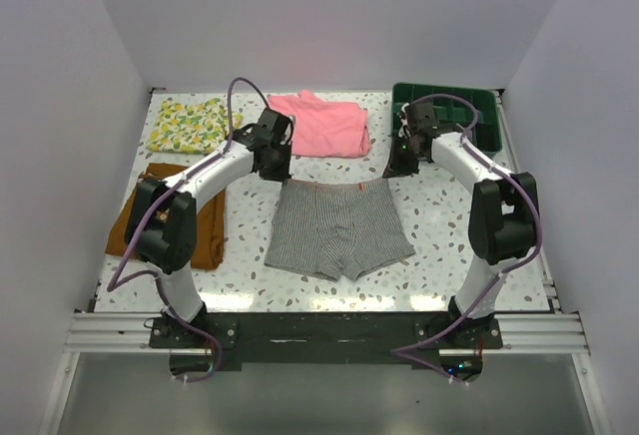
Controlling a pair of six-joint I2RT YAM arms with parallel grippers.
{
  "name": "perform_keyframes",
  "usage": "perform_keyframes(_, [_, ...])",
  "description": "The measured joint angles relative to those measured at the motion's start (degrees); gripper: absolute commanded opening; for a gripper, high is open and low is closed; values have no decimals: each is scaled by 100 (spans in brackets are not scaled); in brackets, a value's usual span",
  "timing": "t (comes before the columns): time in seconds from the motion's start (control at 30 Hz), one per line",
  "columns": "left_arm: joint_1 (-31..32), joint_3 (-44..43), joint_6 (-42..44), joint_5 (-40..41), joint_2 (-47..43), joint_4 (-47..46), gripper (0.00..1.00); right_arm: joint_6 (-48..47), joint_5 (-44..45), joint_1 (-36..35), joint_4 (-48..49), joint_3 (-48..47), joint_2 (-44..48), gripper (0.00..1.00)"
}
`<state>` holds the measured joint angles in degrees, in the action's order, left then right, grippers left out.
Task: Roll the underwear
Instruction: Flatten out the underwear at the center of the board.
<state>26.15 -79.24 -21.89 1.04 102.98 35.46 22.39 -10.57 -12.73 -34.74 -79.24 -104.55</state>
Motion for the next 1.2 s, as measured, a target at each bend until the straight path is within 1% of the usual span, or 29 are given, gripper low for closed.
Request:
perform_keyframes(0.07, [-15, -177, 20, 188, 205, -2, 0, 2, 153, 4, 55, -101, -177, 1])
perform_keyframes(0.17, [-39, -345, 42, 415, 463, 13, 0, 9, 378, 17, 131, -166, -363, 7])
perform_keyframes(0.2, [-55, -380, 48, 472, 546, 11, 0, 11, 422, 33, 144, -190, -428, 13])
perform_keyframes(0.23, [-66, -389, 50, 525, 610, 7, 13, 22, 474, 42, 160, -221, -501, 19])
perform_keyframes(0.27, [-72, -389, 48, 566, 667, 13, 20, 31, 514, 55, 188, -256, -592, 27])
perform_keyframes(0.3, [-76, -389, 50, 616, 704, 13, 24, 59, 535, 63, 216, -273, -671, 43])
perform_keyframes(0.33, [-76, -389, 61, 675, 743, 13, 35, 66, 601, 68, 232, -291, -748, 53])
perform_keyframes(0.37, [-76, -389, 55, 752, 774, 17, 42, 79, 686, 70, 240, -297, -793, 62])
perform_keyframes(0.4, [-81, -389, 55, 841, 785, 22, 52, 103, 765, 81, 251, -284, -804, 68])
perform_keyframes(0.43, [-87, -389, 52, 929, 789, 22, 67, 98, 883, 83, 310, -243, -774, 72])
perform_keyframes(0.5, [-105, -378, 48, 1082, 745, -9, 77, 83, 1029, 92, 476, -85, -599, 72])
perform_keyframes(0.53, [-116, -343, 20, 1172, 695, -48, 77, 70, 1119, 94, 542, 35, -420, 72])
perform_keyframes(0.67, [-153, -181, -4, 1346, 297, -116, 78, 48, 1073, 107, 614, 203, 339, 68])
perform_keyframes(0.73, [-168, -151, -2, 1307, 22, -170, 77, 48, 855, 118, 671, 205, 647, 58])
perform_keyframes(0.77, [-175, -146, -2, 1259, -98, -199, 76, 46, 715, 118, 704, 234, 763, 45])
perform_keyframes(0.87, [-177, 4, -9, 868, -487, -448, 70, 76, 184, 118, 892, 599, 997, 25])
perform_keyframes(0.9, [-177, 146, -17, 669, -621, -586, 64, 107, 17, 118, 949, 778, 1027, 13])
perform_keyframes(0.97, [-177, 529, -107, 282, -833, -835, 57, 197, -341, 114, 1071, 1266, 1034, 1])
perform_keyframes(1.0, [-175, 752, -153, 85, -898, -957, 51, 249, -522, 111, 1080, 1493, 1008, 1])
perform_keyframes(1.03, [-177, 955, -197, -70, -935, -1086, 48, 293, -640, 107, 1086, 1665, 988, 1])
perform_keyframes(1.1, [-177, 1403, -315, -358, -949, -1318, 43, 396, -925, 70, 1121, 2004, 938, 0])
perform_keyframes(1.2, [-177, 2009, -468, -691, -903, -1563, 39, 476, -1178, -31, 1200, 2251, 918, 0])
